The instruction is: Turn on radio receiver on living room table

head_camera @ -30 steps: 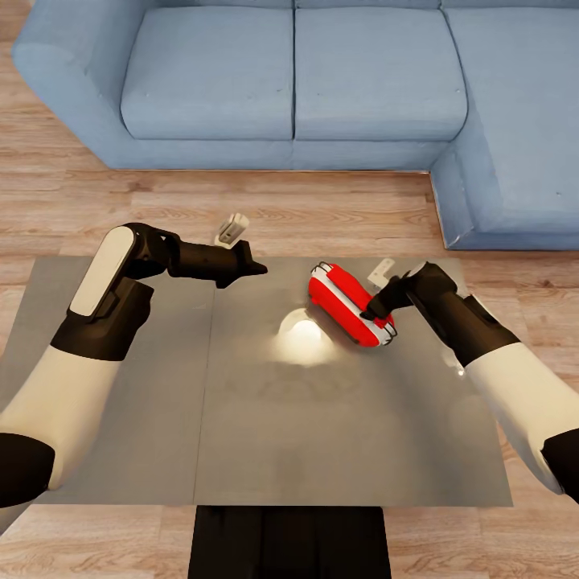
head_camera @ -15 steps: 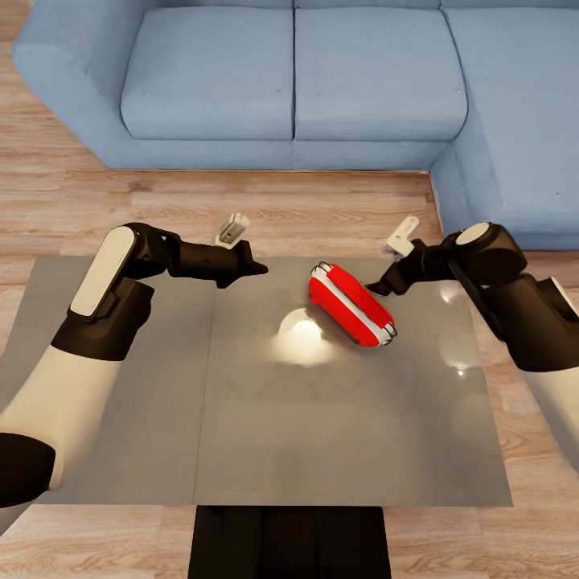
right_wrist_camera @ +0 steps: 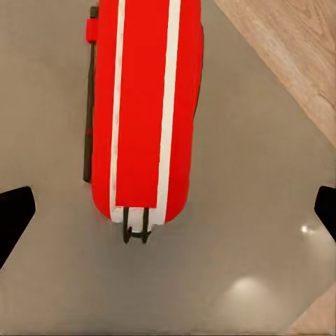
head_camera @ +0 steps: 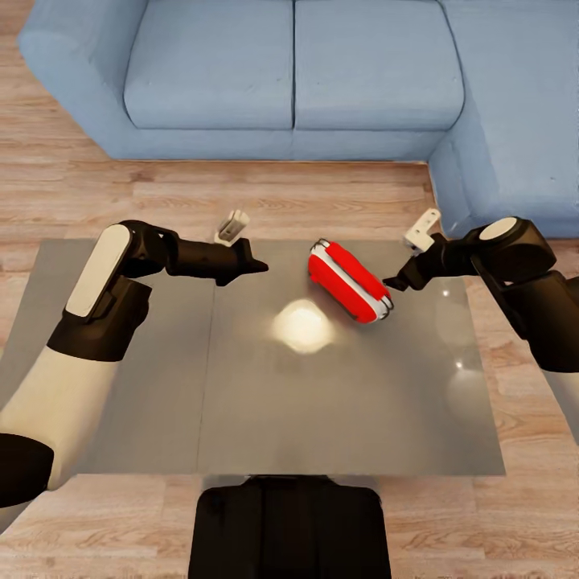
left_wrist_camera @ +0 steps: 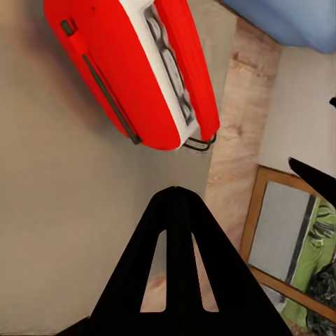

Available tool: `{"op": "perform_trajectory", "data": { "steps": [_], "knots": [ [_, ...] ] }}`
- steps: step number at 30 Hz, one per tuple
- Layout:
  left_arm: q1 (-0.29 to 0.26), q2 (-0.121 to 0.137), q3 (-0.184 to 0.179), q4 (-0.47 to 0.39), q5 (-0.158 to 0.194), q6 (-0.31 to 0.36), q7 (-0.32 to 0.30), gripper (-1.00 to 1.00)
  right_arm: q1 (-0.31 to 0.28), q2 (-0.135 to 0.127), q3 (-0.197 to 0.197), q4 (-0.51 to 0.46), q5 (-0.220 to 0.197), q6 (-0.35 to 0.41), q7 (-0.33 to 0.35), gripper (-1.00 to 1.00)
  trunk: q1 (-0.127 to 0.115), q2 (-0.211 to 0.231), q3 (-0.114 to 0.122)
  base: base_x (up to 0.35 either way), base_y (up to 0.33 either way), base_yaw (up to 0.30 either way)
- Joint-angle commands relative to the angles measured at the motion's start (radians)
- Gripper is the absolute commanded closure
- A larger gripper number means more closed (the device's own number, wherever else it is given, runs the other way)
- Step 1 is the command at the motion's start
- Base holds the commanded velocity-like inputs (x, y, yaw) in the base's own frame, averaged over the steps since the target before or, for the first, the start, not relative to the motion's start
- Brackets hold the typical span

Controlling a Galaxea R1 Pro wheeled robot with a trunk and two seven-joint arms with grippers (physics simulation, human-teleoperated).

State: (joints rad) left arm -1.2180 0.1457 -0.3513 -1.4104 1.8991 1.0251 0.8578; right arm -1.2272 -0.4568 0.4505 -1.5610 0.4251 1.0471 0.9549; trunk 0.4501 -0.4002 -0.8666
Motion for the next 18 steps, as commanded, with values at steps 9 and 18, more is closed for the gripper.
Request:
{"op": "perform_trajectory", "data": {
  "steps": [9, 18],
  "knots": [
    [0.000, 0.002, 0.000, -0.004, 0.000, 0.000, 0.001, 1.00, 0.000, -0.003, -0.007, 0.000, 0.000, 0.000, -0.001, -1.00, 0.000, 0.000, 0.000, -0.345, 0.000, 0.000],
    [0.000, 0.003, 0.000, -0.005, 0.000, 0.001, 0.002, 1.00, 0.000, -0.019, -0.011, -0.001, 0.000, 0.000, -0.001, -1.00, 0.000, 0.000, 0.000, -0.346, 0.000, 0.000]
  ]
}}
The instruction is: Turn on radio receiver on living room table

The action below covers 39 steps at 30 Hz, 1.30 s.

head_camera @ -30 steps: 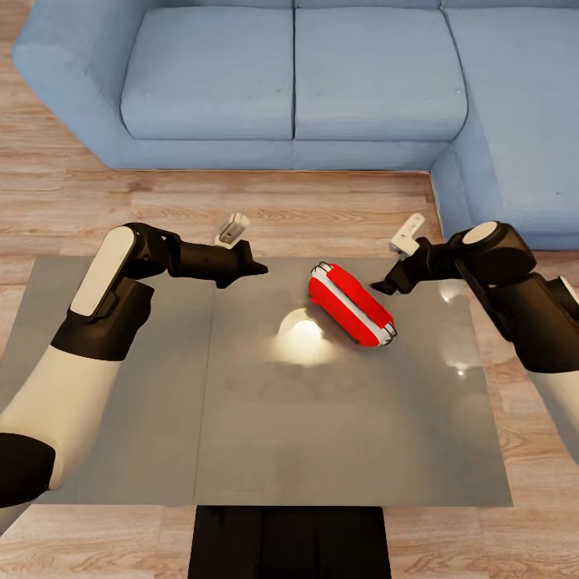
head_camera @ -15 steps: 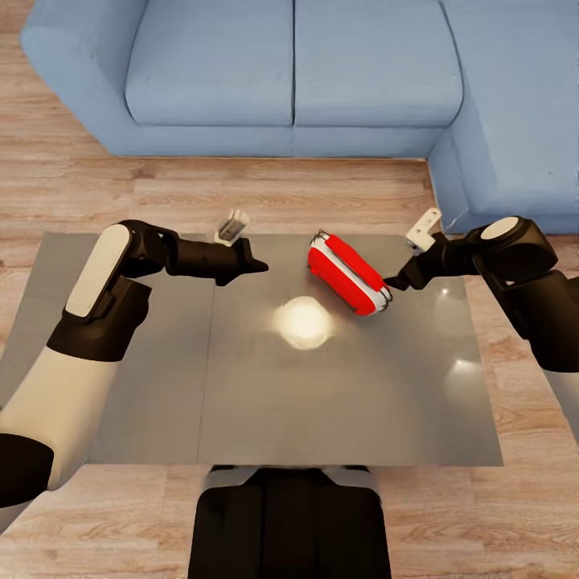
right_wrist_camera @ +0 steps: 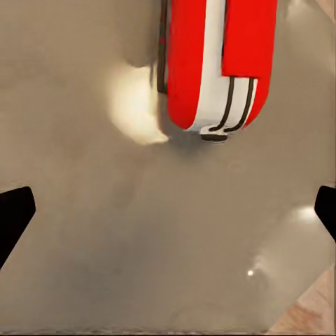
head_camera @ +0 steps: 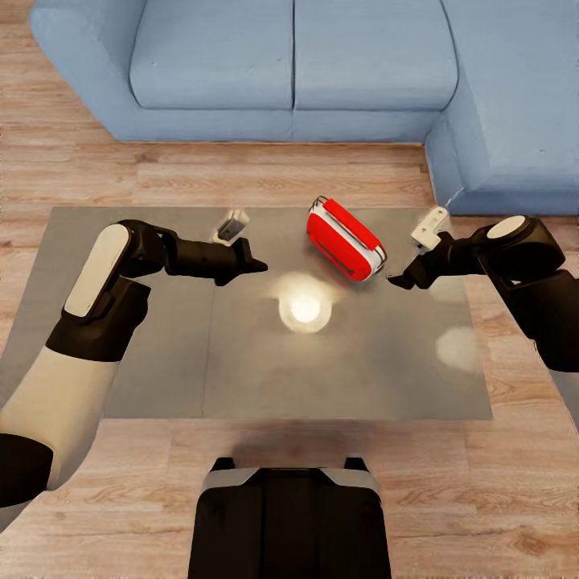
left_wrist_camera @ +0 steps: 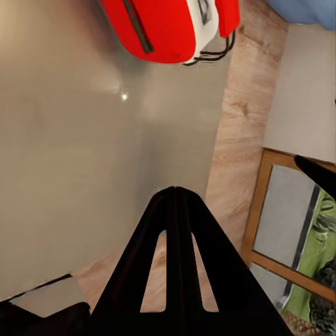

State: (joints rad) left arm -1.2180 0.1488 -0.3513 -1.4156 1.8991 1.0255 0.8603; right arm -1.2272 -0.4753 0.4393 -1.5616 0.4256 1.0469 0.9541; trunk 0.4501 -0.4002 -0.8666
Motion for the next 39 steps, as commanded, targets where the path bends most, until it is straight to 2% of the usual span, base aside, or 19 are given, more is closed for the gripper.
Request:
{"op": "perform_trajectory", "data": {
  "steps": [1, 4, 15, 21, 24, 28, 34, 37, 39],
  "knots": [
    [0.000, 0.000, 0.000, 0.000, 0.000, 0.000, 0.000, 1.00, 0.000, -0.004, 0.000, 0.000, -0.001, 0.000, 0.000, -1.00, 0.000, 0.000, 0.000, -0.346, 0.000, 0.000],
    [0.000, 0.001, 0.000, 0.000, 0.000, 0.001, 0.000, 1.00, 0.000, -0.019, -0.007, 0.000, -0.001, 0.000, -0.001, -1.00, 0.000, 0.000, 0.002, -0.283, 0.000, -0.028],
    [0.000, 0.004, -0.001, 0.000, 0.001, 0.001, 0.001, 1.00, 0.000, -0.024, -0.019, 0.001, -0.001, 0.000, -0.002, -1.00, 0.000, 0.000, 0.018, -0.037, 0.000, -0.025],
    [0.000, 0.048, -0.006, -0.001, 0.002, 0.002, 0.002, 1.00, 0.000, -0.045, -0.020, 0.002, -0.001, 0.000, -0.002, -1.00, 0.000, 0.000, 0.027, -0.001, 0.000, 0.000],
    [0.000, 0.080, -0.048, -0.001, 0.003, 0.001, 0.001, 1.00, 0.000, -0.060, -0.021, 0.002, -0.001, 0.000, -0.002, -1.00, 0.000, 0.000, 0.032, 0.000, 0.000, 0.000],
    [0.000, 0.087, -0.070, 0.000, 0.003, -0.006, -0.002, 1.00, 0.000, -0.063, -0.021, 0.002, -0.001, 0.000, -0.003, -1.00, 0.000, 0.000, 0.035, 0.000, 0.000, 0.000],
    [0.000, 0.093, -0.085, 0.004, 0.003, -0.006, -0.001, 1.00, 0.000, -0.065, -0.021, 0.002, -0.001, 0.000, -0.004, -1.00, 0.000, 0.000, 0.040, 0.000, 0.000, 0.056],
    [0.000, 0.106, -0.137, 0.000, 0.003, -0.008, 0.000, 1.00, 0.000, -0.085, -0.022, 0.003, -0.002, 0.000, -0.004, -1.00, 0.000, 0.000, 0.045, 0.000, 0.000, 0.139],
    [0.000, 0.114, -0.184, -0.003, 0.003, -0.010, 0.002, 1.00, 0.000, -0.116, -0.022, 0.003, -0.003, 0.000, -0.003, -1.00, 0.000, 0.000, 0.047, 0.000, 0.000, 0.150]
  ]
}}
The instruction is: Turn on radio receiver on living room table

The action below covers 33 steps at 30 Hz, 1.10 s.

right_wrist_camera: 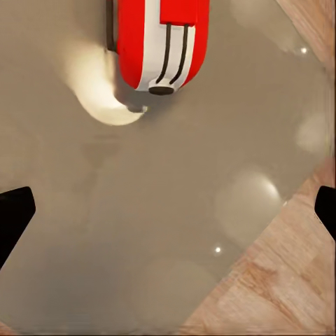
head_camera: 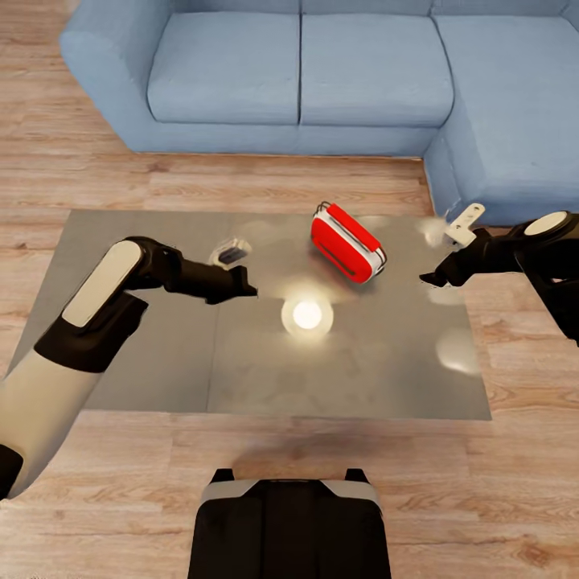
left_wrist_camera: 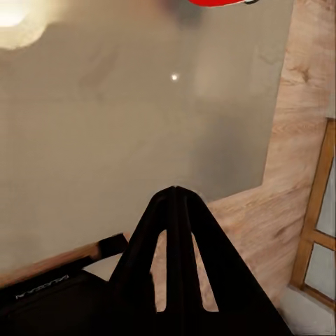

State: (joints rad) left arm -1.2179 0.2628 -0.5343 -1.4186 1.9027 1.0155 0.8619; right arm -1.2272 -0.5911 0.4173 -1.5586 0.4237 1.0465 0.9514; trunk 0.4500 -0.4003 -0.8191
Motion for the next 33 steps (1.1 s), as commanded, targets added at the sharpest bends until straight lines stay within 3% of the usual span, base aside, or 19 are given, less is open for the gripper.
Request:
{"op": "perform_trajectory", "data": {
  "steps": [1, 7, 13, 25, 29, 33],
  "knots": [
    [0.000, 0.005, -0.027, -0.002, -0.001, -0.001, 0.001, 1.00, 0.000, -0.022, 0.000, 0.000, -0.002, 0.001, 0.001, -1.00, 0.000, 0.000, 0.002, 0.000, 0.000, 0.155],
    [0.004, 0.011, -0.061, -0.039, -0.002, -0.027, 0.003, 1.00, 0.000, -0.107, -0.006, 0.000, -0.003, 0.001, 0.035, -1.00, 0.000, 0.000, 0.010, 0.000, 0.000, 0.158],
    [0.058, 0.049, -0.065, -0.049, -0.003, -0.036, 0.006, 1.00, 0.000, -0.170, -0.006, 0.013, -0.005, 0.001, 0.082, -1.00, 0.000, 0.000, 0.019, 0.000, 0.000, 0.163],
    [0.066, 0.054, -0.064, -0.047, -0.004, -0.035, 0.006, 1.00, 0.000, -0.169, -0.005, 0.104, -0.011, 0.001, 0.089, -1.00, 0.000, 0.000, 0.030, 0.000, 0.000, 0.085],
    [0.066, 0.057, -0.064, -0.043, -0.004, -0.035, 0.006, 1.00, 0.000, -0.176, -0.006, 0.109, -0.089, 0.001, 0.087, -1.00, 0.000, 0.000, 0.036, 0.000, 0.000, 0.002],
    [0.066, 0.060, -0.064, -0.037, -0.004, -0.035, 0.006, 1.00, 0.000, -0.177, -0.005, 0.130, -0.108, 0.001, 0.086, -1.00, 0.000, 0.000, 0.042, 0.000, 0.000, 0.000]
  ]
}}
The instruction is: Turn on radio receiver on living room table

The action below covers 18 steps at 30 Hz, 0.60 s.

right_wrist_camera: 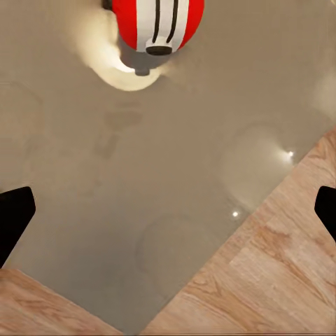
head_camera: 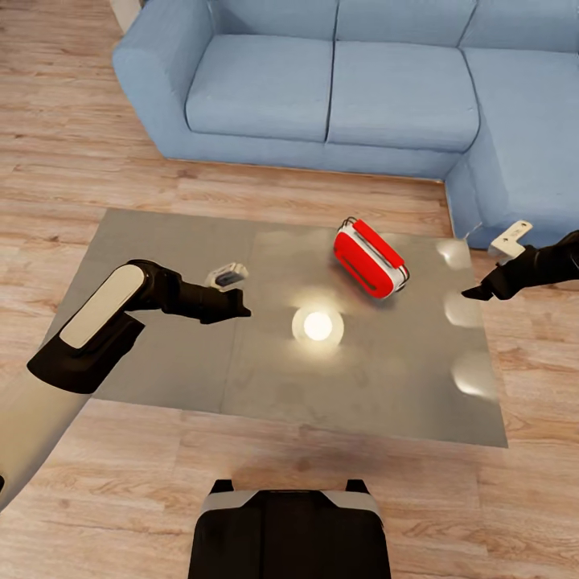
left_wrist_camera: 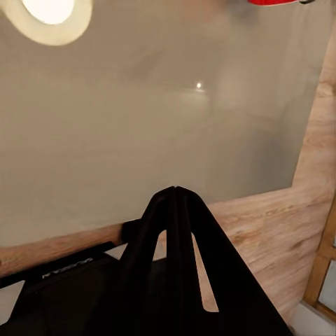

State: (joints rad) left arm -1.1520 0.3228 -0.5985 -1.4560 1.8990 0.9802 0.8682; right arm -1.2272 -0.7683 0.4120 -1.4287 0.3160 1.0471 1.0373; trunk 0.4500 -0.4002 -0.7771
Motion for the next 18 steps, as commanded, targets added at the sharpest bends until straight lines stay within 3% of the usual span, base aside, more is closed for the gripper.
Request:
{"op": "perform_trajectory", "data": {
  "steps": [1, 6, 8, 12, 13, 18],
  "knots": [
    [0.000, 0.001, 0.000, 0.002, 0.000, 0.000, 0.000, 1.00, 0.000, 0.000, 0.000, 0.015, -0.002, 0.000, 0.000, -1.00, 0.000, 0.000, 0.002, 0.000, 0.000, 0.000],
    [0.008, 0.008, -0.009, 0.043, 0.000, -0.002, -0.001, 1.00, 0.000, -0.001, 0.000, 0.145, -0.004, 0.000, -0.003, -1.00, 0.000, 0.000, 0.009, 0.000, 0.000, 0.000],
    [0.055, 0.016, -0.025, 0.067, -0.014, -0.003, -0.004, 1.00, 0.000, -0.001, 0.000, 0.225, -0.003, 0.000, -0.004, -1.00, 0.000, 0.000, 0.013, 0.000, 0.000, 0.000],
    [0.153, 0.020, -0.032, 0.083, -0.142, -0.003, -0.032, 1.00, 0.000, 0.000, 0.001, 0.470, -0.005, 0.000, -0.005, -1.00, 0.000, 0.000, 0.019, 0.000, 0.000, 0.000],
    [0.165, 0.020, -0.033, 0.084, -0.155, -0.003, -0.041, 1.00, 0.000, 0.000, 0.001, 0.501, -0.005, -0.007, -0.006, -1.00, 0.000, 0.000, 0.020, 0.000, 0.000, 0.000],
    [0.258, 0.021, -0.037, 0.143, -0.273, -0.060, -0.137, 1.00, 0.000, 0.006, 0.001, 0.836, -0.008, -0.244, -0.006, -1.00, 0.000, 0.000, 0.028, 0.000, 0.000, 0.000]
  ]
}}
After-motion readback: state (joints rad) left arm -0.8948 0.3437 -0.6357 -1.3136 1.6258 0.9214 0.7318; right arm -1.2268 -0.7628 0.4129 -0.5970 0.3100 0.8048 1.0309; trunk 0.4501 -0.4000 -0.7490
